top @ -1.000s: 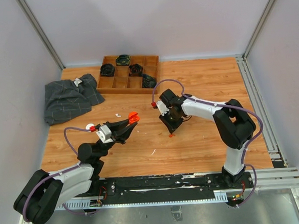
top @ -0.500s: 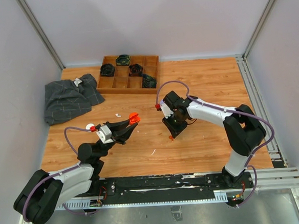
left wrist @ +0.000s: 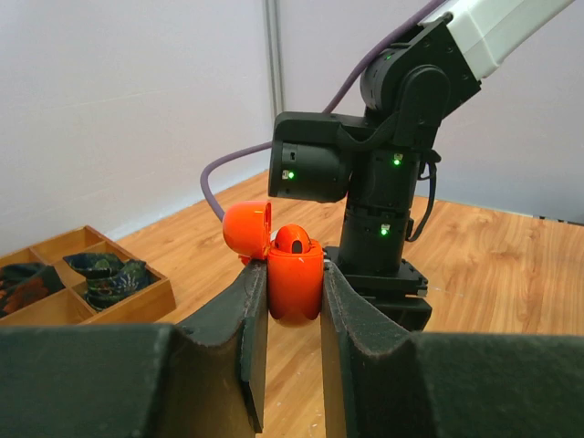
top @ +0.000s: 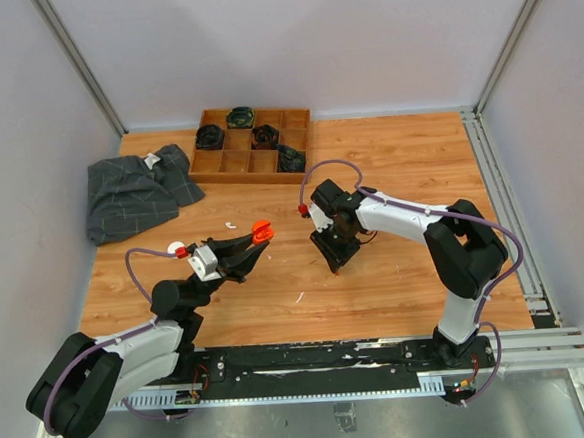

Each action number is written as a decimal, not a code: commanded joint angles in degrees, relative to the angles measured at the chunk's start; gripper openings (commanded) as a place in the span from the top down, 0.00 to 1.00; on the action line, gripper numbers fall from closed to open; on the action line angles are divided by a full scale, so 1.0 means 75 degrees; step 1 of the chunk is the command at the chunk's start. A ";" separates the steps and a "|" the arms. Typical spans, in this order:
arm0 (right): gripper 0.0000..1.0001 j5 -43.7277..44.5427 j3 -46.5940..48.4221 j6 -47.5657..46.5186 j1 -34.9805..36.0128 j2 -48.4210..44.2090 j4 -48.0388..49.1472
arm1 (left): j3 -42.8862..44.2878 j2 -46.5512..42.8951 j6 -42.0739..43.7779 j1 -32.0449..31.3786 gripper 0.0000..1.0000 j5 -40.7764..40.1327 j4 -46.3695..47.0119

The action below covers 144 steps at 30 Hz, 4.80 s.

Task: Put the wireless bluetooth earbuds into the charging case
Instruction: Adjust the earbud at the center of the board, then pick up the earbud from the center of the board, then place the earbud in the charging case.

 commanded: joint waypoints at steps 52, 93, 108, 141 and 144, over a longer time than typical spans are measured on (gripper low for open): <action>0.94 0.1817 0.0698 -0.0971 0.1338 -0.3725 0.1304 | -0.0259 -0.0616 -0.0747 -0.0026 1.00 0.0390 0.0918; 0.93 -0.0159 -0.1432 -0.2090 0.3137 -0.4660 0.6612 | 0.0123 -0.0586 -0.1793 -0.0027 1.00 0.0908 0.2150; 0.93 -0.0198 -0.1796 -0.2029 0.3150 -0.4551 0.7084 | 0.0078 -0.0751 -0.2014 -0.0029 1.00 0.0734 0.2319; 0.69 -0.0250 -0.2244 -0.2417 0.3080 -0.4716 0.7079 | 0.0016 -0.1159 -0.2395 -0.0026 1.00 0.0588 0.2296; 0.60 -0.0198 -0.2236 -0.2315 0.3078 -0.4805 0.7088 | -0.0032 -0.1166 -0.2330 -0.0026 1.00 0.0564 0.2232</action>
